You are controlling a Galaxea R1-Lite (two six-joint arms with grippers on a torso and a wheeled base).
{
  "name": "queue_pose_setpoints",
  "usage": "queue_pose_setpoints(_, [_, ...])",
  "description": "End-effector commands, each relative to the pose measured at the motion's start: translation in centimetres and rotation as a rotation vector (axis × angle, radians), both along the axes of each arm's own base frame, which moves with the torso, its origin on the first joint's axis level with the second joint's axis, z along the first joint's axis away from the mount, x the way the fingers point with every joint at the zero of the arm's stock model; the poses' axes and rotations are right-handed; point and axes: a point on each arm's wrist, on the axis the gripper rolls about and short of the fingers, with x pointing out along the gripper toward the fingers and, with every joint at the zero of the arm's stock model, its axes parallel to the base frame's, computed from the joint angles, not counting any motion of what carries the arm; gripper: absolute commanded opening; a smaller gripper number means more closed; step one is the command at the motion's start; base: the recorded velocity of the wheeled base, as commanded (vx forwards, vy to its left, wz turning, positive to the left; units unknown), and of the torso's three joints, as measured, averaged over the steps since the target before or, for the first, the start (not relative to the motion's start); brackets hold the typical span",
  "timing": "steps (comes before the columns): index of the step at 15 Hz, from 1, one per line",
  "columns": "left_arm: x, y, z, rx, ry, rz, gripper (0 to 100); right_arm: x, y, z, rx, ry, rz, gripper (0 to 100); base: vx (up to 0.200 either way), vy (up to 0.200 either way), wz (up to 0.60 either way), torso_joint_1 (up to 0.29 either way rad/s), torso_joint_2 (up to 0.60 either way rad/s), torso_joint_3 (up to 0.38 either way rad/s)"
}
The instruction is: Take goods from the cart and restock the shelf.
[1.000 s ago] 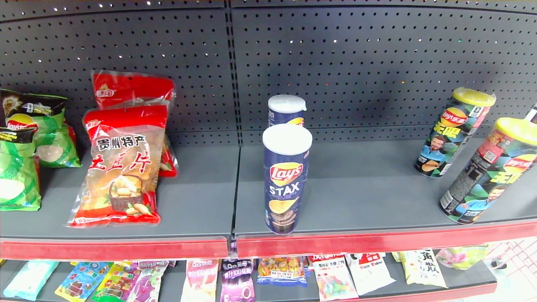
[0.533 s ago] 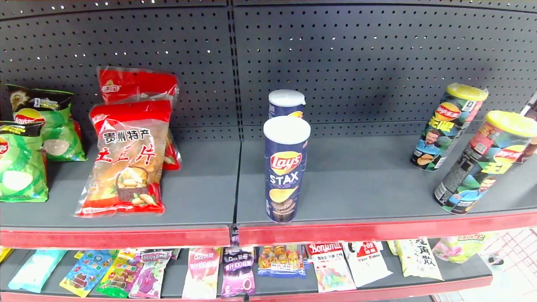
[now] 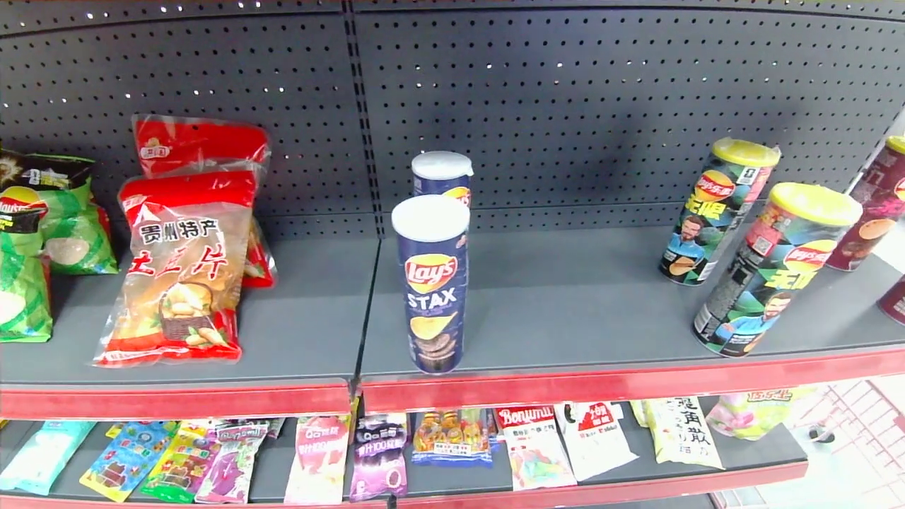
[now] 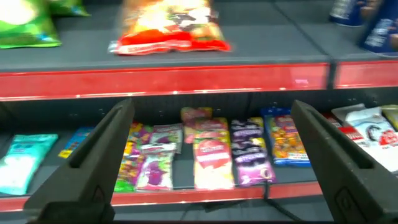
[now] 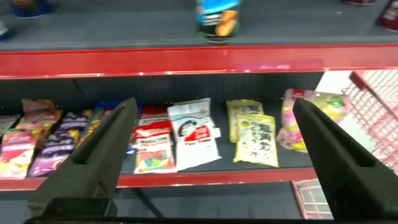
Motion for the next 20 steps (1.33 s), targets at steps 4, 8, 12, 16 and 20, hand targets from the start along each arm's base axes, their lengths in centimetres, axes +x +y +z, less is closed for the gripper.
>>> queue_pose_setpoints(4, [0.00,0.00,0.00,0.000,0.000,0.000,100,0.00,0.00,0.00,-0.001,0.000,0.000,100,0.000,-0.200,0.00,0.000,0.00,0.004])
queue_pose_setpoints(8, [0.00,0.00,0.00,0.000,0.000,0.000,100,0.00,0.00,0.00,-0.001,0.000,0.000,100,0.000,-0.200,0.00,0.000,0.00,0.005])
queue_pose_setpoints(12, [0.00,0.00,-0.02,0.000,0.002,0.000,100,0.00,0.00,0.00,-0.001,0.000,0.000,100,0.000,-0.200,0.00,0.004,0.00,0.006])
queue_pose_setpoints(16, [0.00,0.00,-0.02,0.000,0.002,0.000,100,0.00,0.00,0.00,-0.001,0.000,0.000,100,0.000,-0.200,0.00,0.004,0.00,0.004])
queue_pose_setpoints(20, [0.00,0.00,-0.02,0.000,0.002,0.000,100,0.00,0.00,0.00,-0.001,0.000,0.000,100,0.000,-0.200,0.00,0.002,0.00,0.004])
